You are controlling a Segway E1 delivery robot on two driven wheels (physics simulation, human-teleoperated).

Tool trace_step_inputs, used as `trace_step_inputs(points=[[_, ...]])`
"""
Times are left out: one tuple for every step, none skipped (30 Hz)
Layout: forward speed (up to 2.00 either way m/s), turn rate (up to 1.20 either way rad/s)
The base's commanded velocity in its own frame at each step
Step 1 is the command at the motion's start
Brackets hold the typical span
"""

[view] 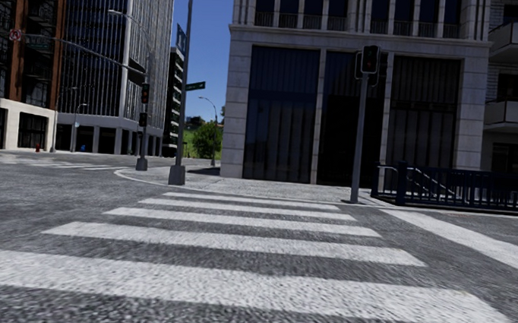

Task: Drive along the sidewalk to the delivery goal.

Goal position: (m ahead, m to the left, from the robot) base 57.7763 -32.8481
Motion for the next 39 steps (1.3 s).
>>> trace_step_inputs(points=[[2.0,0.1],[2.0,0.11],[2.0,0.11],[2.0,0.11],[2.0,0.11],[2.0,0.11],[2.0,0.11],[2.0,0.11],[2.0,0.11],[2.0,0.11],[2.0,0.11],[2.0,0.11],[2.0,0.11],[2.0,0.11],[2.0,0.11],[2.0,0.11],[2.0,0.12],[2.0,0.12],[2.0,0.16],[2.0,0.18],[2.0,0.19],[2.0,0.19],[2.0,0.19],[2.0,0.19],[2.0,0.2],[2.0,0.2],[2.0,0.2],[2.0,0.2],[2.0,0.2],[2.0,0.2],[2.0,0.2],[2.0,0.2],[2.0,0.2],[2.0,0.2],[2.0,0.2],[2.0,0.2],[2.0,0.2],[2.0,0.2],[2.0,0.21]])
